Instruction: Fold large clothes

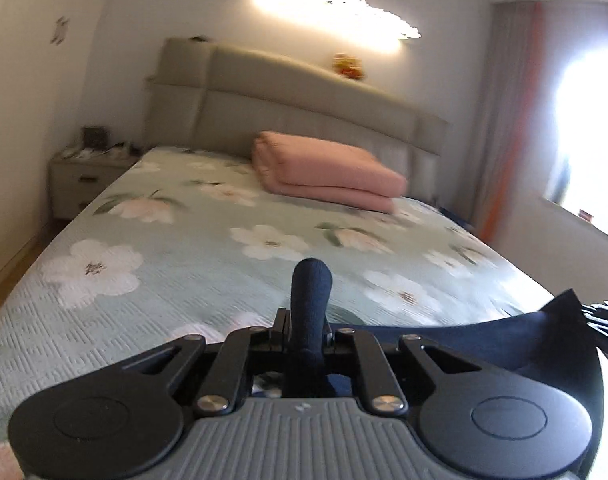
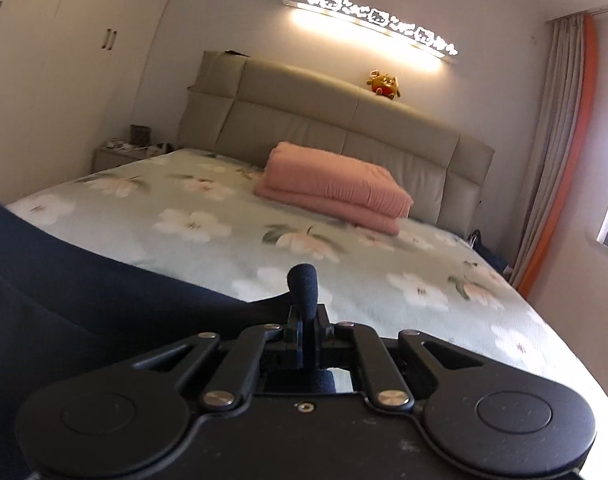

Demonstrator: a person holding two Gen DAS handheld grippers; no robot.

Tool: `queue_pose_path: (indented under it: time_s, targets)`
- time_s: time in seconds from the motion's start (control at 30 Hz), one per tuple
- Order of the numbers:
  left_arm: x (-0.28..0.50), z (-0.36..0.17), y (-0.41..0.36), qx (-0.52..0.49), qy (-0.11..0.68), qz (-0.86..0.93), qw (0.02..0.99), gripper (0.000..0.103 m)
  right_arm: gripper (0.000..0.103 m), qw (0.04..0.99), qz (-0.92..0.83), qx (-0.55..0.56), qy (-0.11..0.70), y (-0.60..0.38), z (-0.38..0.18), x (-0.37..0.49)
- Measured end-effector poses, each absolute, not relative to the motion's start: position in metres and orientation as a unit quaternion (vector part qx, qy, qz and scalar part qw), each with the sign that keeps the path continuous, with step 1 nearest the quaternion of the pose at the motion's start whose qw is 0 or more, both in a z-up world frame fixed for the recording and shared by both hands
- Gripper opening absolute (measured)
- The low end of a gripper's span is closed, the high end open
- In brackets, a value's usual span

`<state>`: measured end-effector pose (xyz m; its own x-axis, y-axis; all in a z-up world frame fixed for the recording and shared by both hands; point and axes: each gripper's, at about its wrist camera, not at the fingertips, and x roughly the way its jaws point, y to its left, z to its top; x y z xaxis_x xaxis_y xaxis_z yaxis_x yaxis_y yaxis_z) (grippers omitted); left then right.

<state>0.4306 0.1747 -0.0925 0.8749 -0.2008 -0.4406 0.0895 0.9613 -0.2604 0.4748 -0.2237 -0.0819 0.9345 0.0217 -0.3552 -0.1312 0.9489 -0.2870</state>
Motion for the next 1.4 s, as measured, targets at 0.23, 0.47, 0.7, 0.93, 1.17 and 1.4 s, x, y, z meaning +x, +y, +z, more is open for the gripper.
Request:
queue_pose_path:
  time_s: [0.23, 0.47, 0.7, 0.93, 1.17, 1.4]
  targets:
    - [0.504, -0.188, 0.184, -0.116, 0.329, 0.002, 0.937, 0.014, 0.006, 0.941, 0.019, -0.188, 0.282, -0.195, -0.183, 0.567]
    - [0.508, -0.217, 0.193, -0.098, 0.344, 0.006, 0.934, 0.026, 0.010, 0.926, 0.009, -0.222, 0.304, -0.190, -0.222, 0.570]
    - [0.449, -0.139, 0.207, -0.073, 0.265, 0.013, 0.961, 0.024, 0.037, 0.953, 0.011, -0.164, 0.255, -0.221, -0.148, 0.515]
    - [0.389, -0.111, 0.145, -0.105, 0.276, -0.122, 0.948, 0.023, 0.037, 0.946, 0.141, -0.118, 0.268, -0.182, -0.122, 0.427]
    - [0.376, -0.205, 0.129, -0.092, 0.357, -0.098, 0.924, 0.004, 0.019, 0.920, 0.128, -0.175, 0.327, -0.147, -0.204, 0.452]
    - [0.321, -0.204, 0.175, -0.183, 0.330, -0.104, 0.920, 0.004, 0.028, 0.936, 0.009, -0.081, 0.342, -0.255, -0.199, 0.439]
